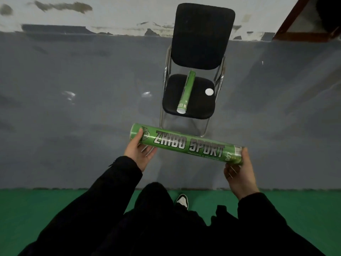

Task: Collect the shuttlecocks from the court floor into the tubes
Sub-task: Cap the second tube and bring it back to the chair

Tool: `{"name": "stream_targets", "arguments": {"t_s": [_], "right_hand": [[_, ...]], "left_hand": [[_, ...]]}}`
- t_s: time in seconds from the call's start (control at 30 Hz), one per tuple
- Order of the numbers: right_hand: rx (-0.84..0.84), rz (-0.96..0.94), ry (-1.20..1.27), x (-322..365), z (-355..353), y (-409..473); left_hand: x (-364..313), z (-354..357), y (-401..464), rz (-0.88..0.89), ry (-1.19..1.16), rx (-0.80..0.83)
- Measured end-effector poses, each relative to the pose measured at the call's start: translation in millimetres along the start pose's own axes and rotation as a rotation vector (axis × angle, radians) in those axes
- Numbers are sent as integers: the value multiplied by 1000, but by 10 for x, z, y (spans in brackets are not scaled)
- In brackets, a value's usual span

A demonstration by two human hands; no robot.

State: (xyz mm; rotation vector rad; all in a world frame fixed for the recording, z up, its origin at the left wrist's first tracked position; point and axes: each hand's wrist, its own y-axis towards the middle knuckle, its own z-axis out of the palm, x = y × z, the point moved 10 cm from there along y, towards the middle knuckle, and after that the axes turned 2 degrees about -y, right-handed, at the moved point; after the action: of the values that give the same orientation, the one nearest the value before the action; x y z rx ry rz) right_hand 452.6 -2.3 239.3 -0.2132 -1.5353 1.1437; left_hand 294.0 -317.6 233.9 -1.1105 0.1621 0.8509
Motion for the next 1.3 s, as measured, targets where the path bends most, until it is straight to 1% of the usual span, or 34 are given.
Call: {"name": "stream_targets", "arguments": {"t_s": [0.1,0.23,0.33,0.47,0.53,0.7,0.83,0.93,1.03,1.1,1.17,1.23,1.3], "right_hand": [[16,13,-18,365,206,436],[71,39,-73,700,575,1033],[69,34,-120,932,873,1481],[29,62,-168,1224,1204,1954],[41,77,-180,1392,1370,2179],[46,83,-202,1763,1720,2675],[62,160,-227,1900,1953,3107],[109,225,-223,2000,2115,3546],[114,283,-247,2046,2214,4131],[59,278,-356,2044,2234,4543],[-3,242,-490,2026,2273,4971],[2,174,-617,1955,2394,5414],[35,70,-811,1910,2545,5805]], "left_hand": [[108,419,296,-44,64,32],[244,969,813,-104,96,36],[301,1381,1309,-138,97,21],[195,1840,1988,-187,56,-15],[97,2055,2298,-190,29,-3],[-27,2616,2850,-239,1,-11],[-54,3108,3232,-221,-11,-36],[-114,3244,3624,-161,-1,-91],[-228,3174,4010,-97,-34,-191],[-296,3078,4237,-73,-51,-229],[-325,3000,4441,-72,-28,-229],[-322,2908,4628,-62,3,-237],[-297,2855,4783,-51,32,-232]]}}
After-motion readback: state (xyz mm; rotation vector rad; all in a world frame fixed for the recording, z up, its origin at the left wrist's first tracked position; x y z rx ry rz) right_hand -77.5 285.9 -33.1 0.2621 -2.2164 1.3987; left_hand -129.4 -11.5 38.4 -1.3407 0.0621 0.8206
